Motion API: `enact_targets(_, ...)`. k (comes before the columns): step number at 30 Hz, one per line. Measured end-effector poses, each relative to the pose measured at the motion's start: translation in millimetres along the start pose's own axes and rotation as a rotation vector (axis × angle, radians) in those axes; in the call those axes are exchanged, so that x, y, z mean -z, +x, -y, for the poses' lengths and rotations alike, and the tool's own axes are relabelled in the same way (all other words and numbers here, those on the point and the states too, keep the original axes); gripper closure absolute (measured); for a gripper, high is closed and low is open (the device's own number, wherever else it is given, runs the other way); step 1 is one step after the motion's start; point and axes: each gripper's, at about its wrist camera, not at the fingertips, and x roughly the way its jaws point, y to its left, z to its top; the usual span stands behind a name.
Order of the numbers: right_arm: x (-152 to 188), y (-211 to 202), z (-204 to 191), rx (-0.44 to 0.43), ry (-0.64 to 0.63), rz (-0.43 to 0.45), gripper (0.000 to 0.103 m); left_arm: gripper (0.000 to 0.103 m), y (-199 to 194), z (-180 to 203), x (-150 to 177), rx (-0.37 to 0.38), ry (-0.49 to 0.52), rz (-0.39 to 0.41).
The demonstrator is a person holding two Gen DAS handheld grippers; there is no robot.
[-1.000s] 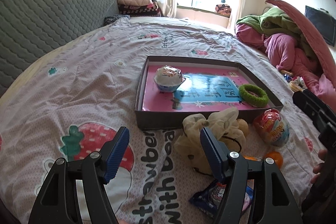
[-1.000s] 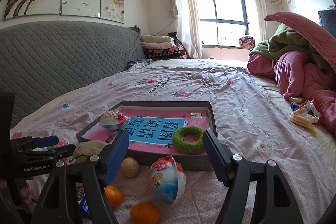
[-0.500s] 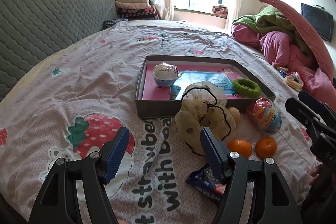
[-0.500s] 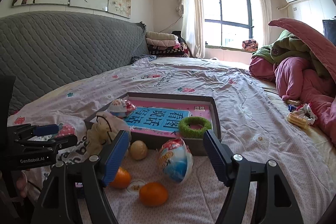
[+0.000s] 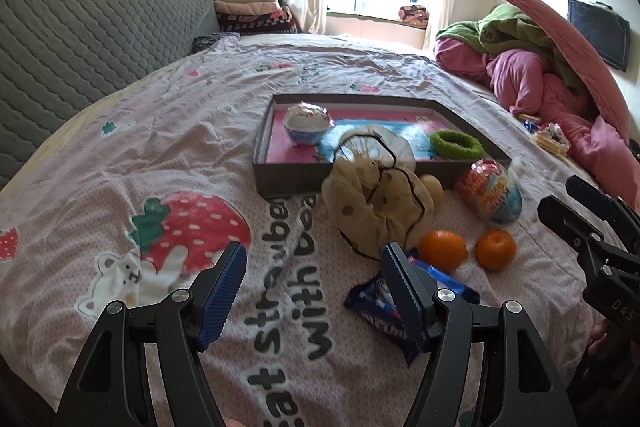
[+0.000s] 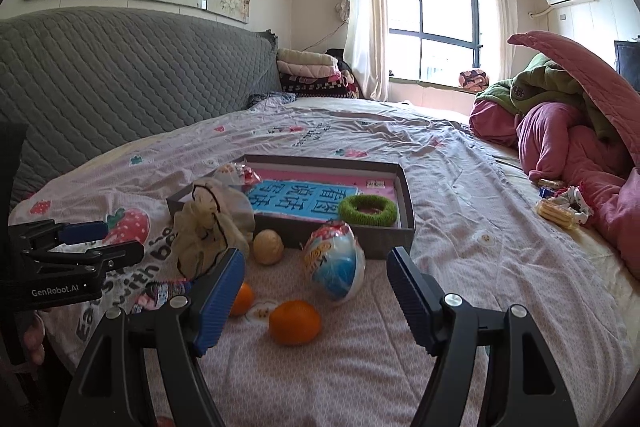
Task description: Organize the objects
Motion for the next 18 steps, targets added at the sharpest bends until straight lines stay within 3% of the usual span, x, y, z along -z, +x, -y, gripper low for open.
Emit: enact_targets(18,14,-6,-9,-0.016,-0.040,-0.045,0.030,0.032,-14,25,17,0.035,0.107,0.008)
